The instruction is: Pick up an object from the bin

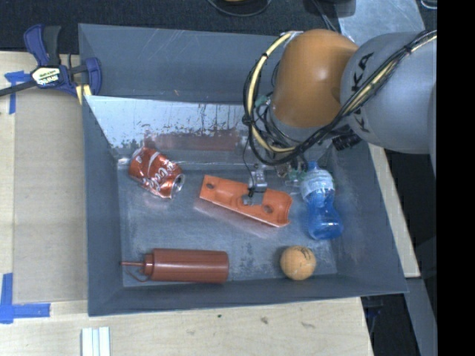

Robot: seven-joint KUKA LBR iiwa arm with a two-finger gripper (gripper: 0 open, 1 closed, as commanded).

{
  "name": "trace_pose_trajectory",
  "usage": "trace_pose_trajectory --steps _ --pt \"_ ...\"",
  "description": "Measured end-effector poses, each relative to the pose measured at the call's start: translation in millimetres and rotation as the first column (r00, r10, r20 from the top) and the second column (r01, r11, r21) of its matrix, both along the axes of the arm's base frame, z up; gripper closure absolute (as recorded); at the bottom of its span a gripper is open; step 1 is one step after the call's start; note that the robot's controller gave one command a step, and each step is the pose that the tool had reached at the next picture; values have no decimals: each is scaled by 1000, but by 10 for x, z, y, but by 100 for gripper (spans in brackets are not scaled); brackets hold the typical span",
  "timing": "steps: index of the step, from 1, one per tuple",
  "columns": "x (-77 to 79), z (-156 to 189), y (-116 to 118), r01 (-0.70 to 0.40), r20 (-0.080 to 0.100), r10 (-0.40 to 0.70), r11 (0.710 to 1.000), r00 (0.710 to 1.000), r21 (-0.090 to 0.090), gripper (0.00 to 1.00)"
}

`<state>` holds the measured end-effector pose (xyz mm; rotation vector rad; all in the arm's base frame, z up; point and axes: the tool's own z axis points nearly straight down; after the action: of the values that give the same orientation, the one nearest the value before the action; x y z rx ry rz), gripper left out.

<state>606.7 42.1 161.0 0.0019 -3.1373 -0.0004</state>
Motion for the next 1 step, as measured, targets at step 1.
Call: trace_pose_trajectory --steps 1 --pt "14 53 -3 1 8 -1 1000 1000 0 0"
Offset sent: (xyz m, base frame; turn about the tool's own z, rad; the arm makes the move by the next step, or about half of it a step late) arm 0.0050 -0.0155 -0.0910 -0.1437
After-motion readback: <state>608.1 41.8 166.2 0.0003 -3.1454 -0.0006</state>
